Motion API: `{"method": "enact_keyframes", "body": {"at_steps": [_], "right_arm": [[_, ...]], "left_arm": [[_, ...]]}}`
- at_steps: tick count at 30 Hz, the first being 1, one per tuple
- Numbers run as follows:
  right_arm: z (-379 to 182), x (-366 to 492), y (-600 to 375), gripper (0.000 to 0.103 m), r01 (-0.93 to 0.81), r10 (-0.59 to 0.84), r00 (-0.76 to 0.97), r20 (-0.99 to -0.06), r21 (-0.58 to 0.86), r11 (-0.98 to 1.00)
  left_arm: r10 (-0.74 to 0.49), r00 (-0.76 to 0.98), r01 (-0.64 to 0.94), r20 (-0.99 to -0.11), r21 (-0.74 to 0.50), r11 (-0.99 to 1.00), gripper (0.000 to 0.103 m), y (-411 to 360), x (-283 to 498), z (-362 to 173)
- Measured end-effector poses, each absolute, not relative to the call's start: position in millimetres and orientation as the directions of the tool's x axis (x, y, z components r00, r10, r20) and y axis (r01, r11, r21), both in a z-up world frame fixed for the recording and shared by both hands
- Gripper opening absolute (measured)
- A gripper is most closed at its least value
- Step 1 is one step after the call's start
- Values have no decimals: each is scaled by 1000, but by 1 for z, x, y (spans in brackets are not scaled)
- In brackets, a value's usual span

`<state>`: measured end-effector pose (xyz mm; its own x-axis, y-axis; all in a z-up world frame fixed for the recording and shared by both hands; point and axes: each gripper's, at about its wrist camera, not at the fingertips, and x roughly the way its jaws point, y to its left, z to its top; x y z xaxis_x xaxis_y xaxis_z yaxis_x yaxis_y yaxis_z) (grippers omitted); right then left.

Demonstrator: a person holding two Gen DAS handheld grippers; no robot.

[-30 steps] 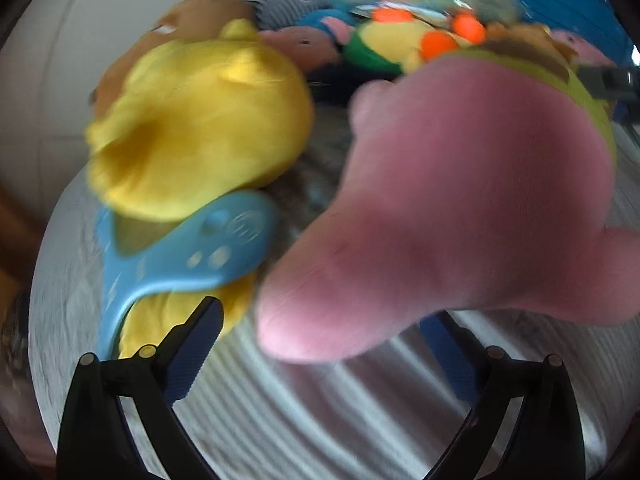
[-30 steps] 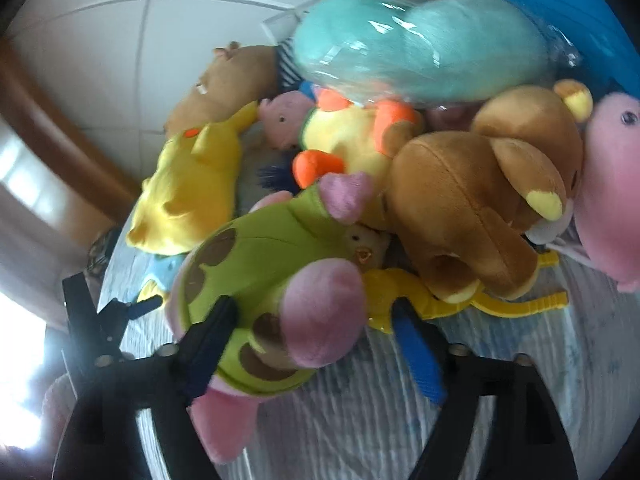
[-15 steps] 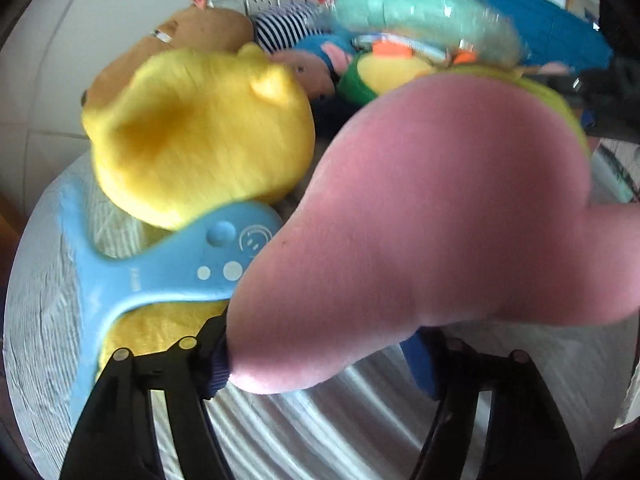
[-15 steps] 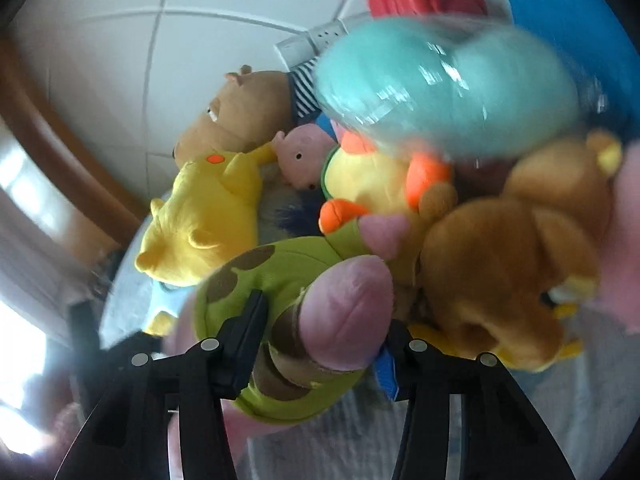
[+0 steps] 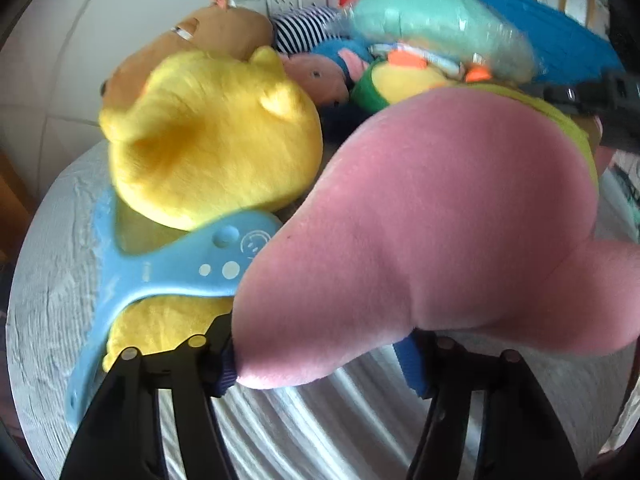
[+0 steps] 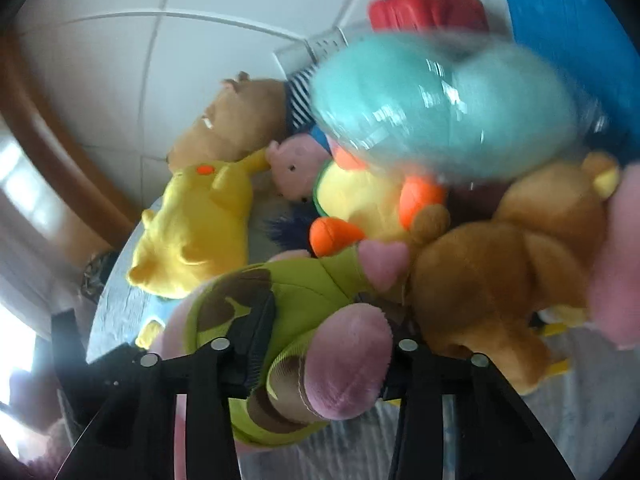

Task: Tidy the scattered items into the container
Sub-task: 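Lift the pink starfish with both tools and carry it toward the blue crate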

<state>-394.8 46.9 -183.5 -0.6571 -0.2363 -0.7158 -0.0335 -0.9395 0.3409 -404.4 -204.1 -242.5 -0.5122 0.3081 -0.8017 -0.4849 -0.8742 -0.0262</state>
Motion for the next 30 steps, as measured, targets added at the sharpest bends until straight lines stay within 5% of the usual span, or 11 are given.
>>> {"method": "enact_keyframes", "body": {"at_steps": [10,30], "right_arm": [[-108,-336,55,39,25,-212,-749,-628,293,-956],[-46,-175,170,39,-2,-148,-842,-518,276,-961]], "left_arm": [[349,-592,-510,-726,2,-860,62,-196,-346,-179],[402,-654,-561,-641,54,-826,62,-47,-237,-110]]}}
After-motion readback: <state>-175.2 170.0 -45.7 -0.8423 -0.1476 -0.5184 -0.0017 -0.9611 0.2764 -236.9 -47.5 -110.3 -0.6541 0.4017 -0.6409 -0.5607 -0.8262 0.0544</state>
